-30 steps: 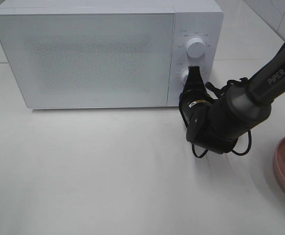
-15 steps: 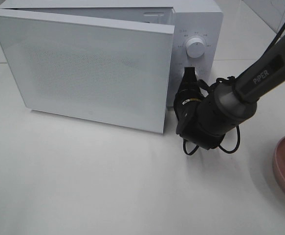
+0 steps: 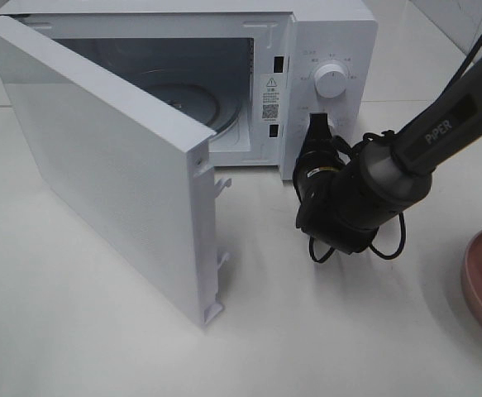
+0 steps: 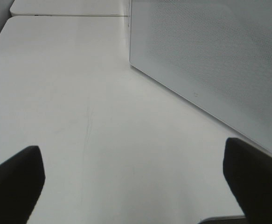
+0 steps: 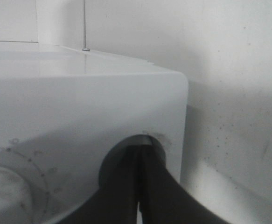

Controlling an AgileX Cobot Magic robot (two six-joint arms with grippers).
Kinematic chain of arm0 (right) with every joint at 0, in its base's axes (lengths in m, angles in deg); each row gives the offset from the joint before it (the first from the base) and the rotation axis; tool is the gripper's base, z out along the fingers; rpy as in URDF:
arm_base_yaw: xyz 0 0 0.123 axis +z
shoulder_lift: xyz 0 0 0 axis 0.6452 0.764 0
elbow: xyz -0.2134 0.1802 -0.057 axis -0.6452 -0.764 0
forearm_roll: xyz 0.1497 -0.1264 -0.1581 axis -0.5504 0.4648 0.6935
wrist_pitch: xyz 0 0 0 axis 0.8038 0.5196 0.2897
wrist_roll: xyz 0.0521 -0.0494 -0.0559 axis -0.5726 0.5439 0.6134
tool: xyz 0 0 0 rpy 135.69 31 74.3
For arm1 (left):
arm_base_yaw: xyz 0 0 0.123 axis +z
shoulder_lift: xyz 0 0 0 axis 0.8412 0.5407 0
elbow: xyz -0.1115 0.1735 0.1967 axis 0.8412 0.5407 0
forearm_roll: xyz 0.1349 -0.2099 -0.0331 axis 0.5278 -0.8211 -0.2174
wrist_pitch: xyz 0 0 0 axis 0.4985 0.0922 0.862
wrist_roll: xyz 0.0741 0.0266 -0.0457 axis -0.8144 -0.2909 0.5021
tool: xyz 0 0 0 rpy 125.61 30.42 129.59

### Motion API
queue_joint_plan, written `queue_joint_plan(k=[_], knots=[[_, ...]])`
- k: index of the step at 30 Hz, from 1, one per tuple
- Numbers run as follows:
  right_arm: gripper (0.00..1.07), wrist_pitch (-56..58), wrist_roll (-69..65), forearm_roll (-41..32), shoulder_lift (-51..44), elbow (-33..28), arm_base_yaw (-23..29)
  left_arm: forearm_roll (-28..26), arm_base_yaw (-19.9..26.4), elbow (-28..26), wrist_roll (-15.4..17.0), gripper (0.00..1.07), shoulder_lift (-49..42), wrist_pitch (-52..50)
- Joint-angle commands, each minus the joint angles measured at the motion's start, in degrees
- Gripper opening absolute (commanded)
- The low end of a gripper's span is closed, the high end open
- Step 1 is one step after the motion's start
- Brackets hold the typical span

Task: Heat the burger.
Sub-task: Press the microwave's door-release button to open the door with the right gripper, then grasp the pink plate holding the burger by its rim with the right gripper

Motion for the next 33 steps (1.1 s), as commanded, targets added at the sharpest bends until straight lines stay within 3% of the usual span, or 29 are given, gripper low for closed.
queue_joint_plan(k=[1, 21, 29, 33], knots=[[0.0, -3.9, 2.46, 4.58, -1.26, 1.83, -1.72, 0.0, -0.34, 0.06, 0.0, 0.96, -0.97, -0.86], [0.0, 14.27, 14.67, 3.15, -12.55, -7.22, -1.72, 0.0, -0.34, 0.06, 0.0, 0.96, -0.97, -0.86], [0.0, 24.64, 28.02, 3.21, -19.08, -10.94, -1.72, 0.0, -0.34, 0.06, 0.0, 0.96, -0.97, -0.86], [0.0, 33.4, 41.08, 3.61, -23.72, -12.43, -1.78, 0.0, -0.34, 0.06, 0.0, 0.96, -0.97, -0.86]])
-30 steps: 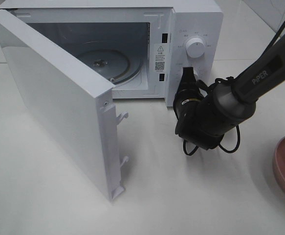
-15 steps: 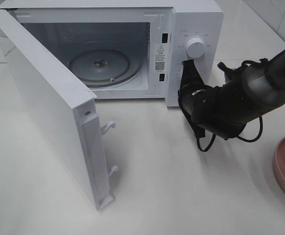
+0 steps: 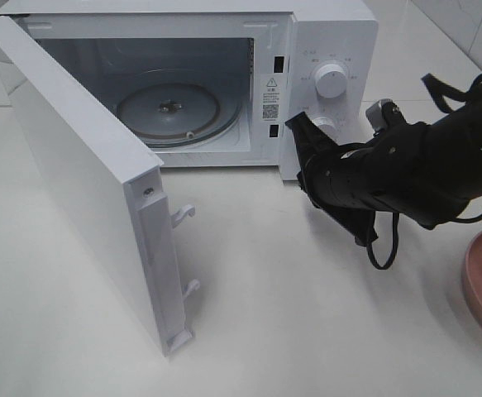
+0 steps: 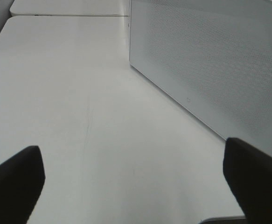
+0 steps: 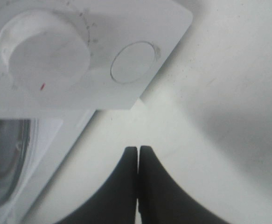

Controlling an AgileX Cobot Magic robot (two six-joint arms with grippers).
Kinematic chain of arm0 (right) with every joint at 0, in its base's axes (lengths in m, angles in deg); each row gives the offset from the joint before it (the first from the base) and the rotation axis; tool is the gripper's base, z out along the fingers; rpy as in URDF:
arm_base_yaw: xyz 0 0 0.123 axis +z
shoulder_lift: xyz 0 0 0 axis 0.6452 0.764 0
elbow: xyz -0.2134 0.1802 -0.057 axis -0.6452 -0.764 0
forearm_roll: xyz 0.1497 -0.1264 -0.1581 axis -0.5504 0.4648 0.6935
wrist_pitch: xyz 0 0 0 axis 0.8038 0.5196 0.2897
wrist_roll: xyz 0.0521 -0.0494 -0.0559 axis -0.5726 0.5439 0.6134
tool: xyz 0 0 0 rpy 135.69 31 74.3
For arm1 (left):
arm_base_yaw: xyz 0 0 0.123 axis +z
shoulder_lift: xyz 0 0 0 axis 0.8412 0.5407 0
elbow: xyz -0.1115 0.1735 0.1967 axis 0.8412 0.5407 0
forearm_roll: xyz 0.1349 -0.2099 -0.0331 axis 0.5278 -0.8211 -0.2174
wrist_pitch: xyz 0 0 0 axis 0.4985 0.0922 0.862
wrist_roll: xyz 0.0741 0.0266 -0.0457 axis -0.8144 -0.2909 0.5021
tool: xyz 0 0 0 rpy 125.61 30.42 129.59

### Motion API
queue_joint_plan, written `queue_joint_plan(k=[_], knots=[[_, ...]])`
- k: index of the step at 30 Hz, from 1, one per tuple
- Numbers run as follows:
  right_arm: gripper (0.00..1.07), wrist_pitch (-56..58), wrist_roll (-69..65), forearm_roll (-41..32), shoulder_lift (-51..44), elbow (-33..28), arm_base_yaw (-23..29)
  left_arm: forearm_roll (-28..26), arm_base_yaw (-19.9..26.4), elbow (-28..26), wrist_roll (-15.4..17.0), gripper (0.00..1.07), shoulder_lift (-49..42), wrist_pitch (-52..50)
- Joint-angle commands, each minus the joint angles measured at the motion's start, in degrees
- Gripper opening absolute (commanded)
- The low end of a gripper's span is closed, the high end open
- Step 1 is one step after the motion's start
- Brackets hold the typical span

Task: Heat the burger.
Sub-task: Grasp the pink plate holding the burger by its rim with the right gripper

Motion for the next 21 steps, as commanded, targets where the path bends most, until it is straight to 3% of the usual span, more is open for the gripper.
queue_joint_plan(k=[1, 5, 9, 11, 12, 14, 21], knots=[[0.0, 5.56, 8.14, 1.03, -2.75, -0.63, -0.4, 0.0, -0.34, 0.06, 0.0, 0.96, -0.97, -0.86], [0.0, 17.76, 21.2, 6.53, -7.22, -0.57, -3.32, 0.0, -0.34, 0.06, 0.0, 0.96, -0.97, -0.86], [0.0, 27.04, 25.21, 11.52, -9.97, -0.57, -5.73, 0.0, -0.34, 0.06, 0.0, 0.96, -0.97, -0.86], [0.01, 35.41, 27.96, 19.08, -12.66, -0.57, -7.45, 0.0, -0.34, 0.06, 0.0, 0.96, -0.97, -0.86], [0.01, 35.41, 27.96, 19.08, -12.66, -0.57, -7.45, 0.0, -0.34, 0.06, 0.0, 0.96, -0.97, -0.86], [0.02, 43.77, 28.3, 30.25, -16.16, -0.57, -8.37, 0.0, -0.34, 0.06, 0.0, 0.96, -0.97, -0.86], [0.04, 52.31, 28.25, 41.08, -21.14, -0.57, -8.37, 0.0, -0.34, 0.06, 0.0, 0.96, -0.97, -0.86]])
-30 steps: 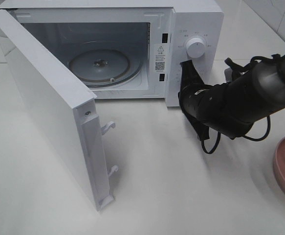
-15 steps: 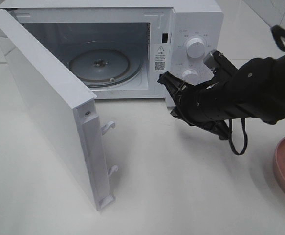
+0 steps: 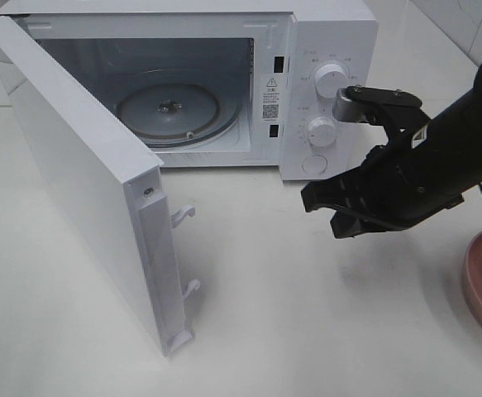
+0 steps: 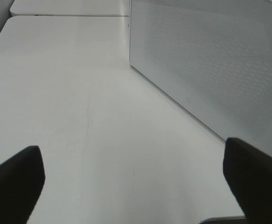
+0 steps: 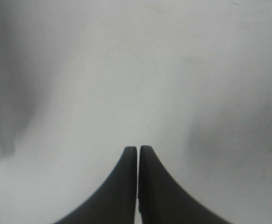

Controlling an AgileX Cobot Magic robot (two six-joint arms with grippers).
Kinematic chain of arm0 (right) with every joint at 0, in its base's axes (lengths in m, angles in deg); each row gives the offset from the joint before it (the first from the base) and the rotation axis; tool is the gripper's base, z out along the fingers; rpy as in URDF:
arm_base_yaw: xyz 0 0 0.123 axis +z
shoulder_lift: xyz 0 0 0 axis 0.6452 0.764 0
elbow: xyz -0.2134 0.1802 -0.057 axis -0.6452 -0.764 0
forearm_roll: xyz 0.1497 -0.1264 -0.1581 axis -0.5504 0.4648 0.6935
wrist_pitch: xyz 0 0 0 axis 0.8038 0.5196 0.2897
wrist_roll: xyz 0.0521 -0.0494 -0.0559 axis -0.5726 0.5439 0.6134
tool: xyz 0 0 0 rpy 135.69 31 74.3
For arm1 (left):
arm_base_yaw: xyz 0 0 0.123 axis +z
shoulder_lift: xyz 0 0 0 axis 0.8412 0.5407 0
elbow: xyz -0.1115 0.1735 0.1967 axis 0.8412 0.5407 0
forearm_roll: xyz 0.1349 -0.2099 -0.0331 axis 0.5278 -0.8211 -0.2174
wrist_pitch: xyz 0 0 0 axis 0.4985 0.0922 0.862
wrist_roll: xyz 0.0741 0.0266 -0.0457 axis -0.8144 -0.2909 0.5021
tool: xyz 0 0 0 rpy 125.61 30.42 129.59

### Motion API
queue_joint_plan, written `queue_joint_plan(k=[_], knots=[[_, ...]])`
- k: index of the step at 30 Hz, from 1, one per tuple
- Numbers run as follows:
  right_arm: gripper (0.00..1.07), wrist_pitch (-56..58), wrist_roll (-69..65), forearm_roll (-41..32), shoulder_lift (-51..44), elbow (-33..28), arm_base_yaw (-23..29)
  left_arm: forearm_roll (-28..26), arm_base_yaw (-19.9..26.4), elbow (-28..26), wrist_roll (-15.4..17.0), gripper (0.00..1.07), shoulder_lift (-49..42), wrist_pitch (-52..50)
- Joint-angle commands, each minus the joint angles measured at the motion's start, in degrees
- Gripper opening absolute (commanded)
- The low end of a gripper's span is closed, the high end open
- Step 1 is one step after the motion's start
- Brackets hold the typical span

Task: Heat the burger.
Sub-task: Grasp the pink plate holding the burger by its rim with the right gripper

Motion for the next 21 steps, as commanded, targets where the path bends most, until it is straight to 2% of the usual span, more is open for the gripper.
queue_joint_plan(k=[1, 7, 8, 9, 10, 11, 12, 13, 14, 15, 16, 18, 21], knots=[[0.05, 5.39, 1.03, 5.39, -3.09, -0.06, -0.4, 0.0, -0.34, 0.06, 0.0, 0.96, -0.97, -0.86], [0.09, 12.43, 1.03, 9.28, -5.84, -0.06, -1.15, 0.0, -0.34, 0.06, 0.0, 0.96, -0.97, -0.86], [0.14, 15.76, 1.03, 9.85, -6.25, -0.06, -2.01, 0.0, -0.34, 0.06, 0.0, 0.96, -0.97, -0.86], [0.24, 19.71, 1.03, 11.29, -6.25, -0.06, -3.15, 0.0, -0.34, 0.06, 0.0, 0.96, -0.97, -0.86], [0.24, 19.71, 1.03, 11.29, -6.25, -0.06, -3.15, 0.0, -0.34, 0.06, 0.0, 0.96, -0.97, -0.86], [0.31, 21.2, 1.03, 12.03, -6.25, -0.11, -3.55, 0.0, -0.34, 0.06, 0.0, 0.96, -0.97, -0.86], [0.47, 23.09, 0.57, 14.44, -6.25, -0.11, -4.41, 0.0, -0.34, 0.06, 0.0, 0.96, -0.97, -0.86], [0.47, 23.09, 0.57, 14.44, -6.25, -0.11, -4.41, 0.0, -0.34, 0.06, 0.0, 0.96, -0.97, -0.86], [0.56, 24.06, 0.23, 15.64, -6.25, -0.11, -4.58, 0.0, -0.34, 0.06, 0.0, 0.96, -0.97, -0.86], [0.75, 25.27, -0.57, 16.96, -6.25, -0.11, -5.33, 0.0, -0.34, 0.06, 0.0, 0.96, -0.97, -0.86], [0.75, 25.27, -0.57, 16.96, -6.25, -0.11, -5.33, 0.0, -0.34, 0.06, 0.0, 0.96, -0.97, -0.86], [0.97, 25.73, -1.03, 17.76, -6.25, -0.11, -6.36, 0.0, -0.34, 0.06, 0.0, 0.96, -0.97, -0.86], [1.0, 25.73, -1.15, 18.11, -6.25, -0.11, -6.82, 0.0, -0.34, 0.06, 0.0, 0.96, -0.97, -0.86]])
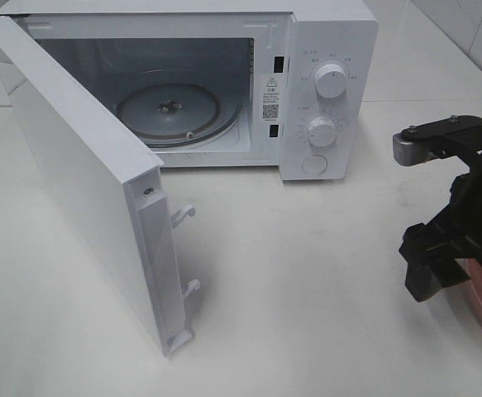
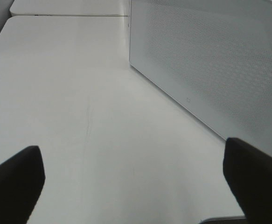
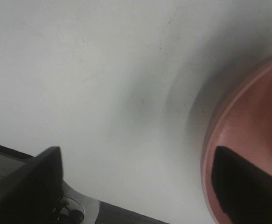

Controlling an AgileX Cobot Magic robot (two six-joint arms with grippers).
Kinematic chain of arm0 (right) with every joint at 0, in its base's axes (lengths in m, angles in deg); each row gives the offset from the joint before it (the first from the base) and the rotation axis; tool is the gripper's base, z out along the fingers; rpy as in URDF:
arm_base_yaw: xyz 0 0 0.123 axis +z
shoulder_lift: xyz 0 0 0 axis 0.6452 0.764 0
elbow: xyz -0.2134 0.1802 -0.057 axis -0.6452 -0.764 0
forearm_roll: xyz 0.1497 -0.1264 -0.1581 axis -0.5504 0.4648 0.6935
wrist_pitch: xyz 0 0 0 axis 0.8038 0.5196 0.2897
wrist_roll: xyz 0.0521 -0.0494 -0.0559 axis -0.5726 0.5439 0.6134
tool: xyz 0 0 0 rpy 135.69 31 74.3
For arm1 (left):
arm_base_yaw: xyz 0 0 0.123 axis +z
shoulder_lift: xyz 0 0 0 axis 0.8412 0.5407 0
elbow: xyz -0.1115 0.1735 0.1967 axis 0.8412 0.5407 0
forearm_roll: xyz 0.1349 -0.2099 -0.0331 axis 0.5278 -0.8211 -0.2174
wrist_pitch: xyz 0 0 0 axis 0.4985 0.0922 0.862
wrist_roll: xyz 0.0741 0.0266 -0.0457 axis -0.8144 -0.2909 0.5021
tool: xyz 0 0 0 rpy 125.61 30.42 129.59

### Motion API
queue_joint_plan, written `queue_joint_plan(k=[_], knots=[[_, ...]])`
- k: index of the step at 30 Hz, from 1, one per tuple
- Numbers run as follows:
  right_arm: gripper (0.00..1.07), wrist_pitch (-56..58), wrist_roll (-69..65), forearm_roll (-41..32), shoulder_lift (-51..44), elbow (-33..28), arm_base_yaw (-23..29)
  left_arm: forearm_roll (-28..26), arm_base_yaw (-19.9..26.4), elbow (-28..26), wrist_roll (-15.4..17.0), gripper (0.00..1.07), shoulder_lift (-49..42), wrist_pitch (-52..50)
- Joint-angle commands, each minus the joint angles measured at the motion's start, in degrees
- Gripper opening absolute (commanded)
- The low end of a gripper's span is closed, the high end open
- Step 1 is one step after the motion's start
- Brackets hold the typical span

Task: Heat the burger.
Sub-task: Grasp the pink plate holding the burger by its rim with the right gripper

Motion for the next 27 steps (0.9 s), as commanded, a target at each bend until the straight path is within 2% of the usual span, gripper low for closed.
queue_joint_plan(k=[1, 8, 21, 27], knots=[[1.02, 0.63, -1.32, 2.58, -0.46, -0.4, -2.01, 0.0, -0.34, 0.06, 0.0, 0.96, -0.97, -0.86], [0.96, -3.9, -2.41, 4.76, 0.69, -5.33, -6.02, 0.0, -0.34, 0.06, 0.0, 0.96, -0.97, -0.86], [0.91, -14.44, -5.21, 5.27, 7.33, -10.77, -6.02, 0.0, -0.34, 0.06, 0.0, 0.96, -0.97, -0.86], [0.89, -18.79, -9.17, 9.8, 11.69, -11.46, -6.02, 0.0, -0.34, 0.06, 0.0, 0.96, -0.97, -0.86]])
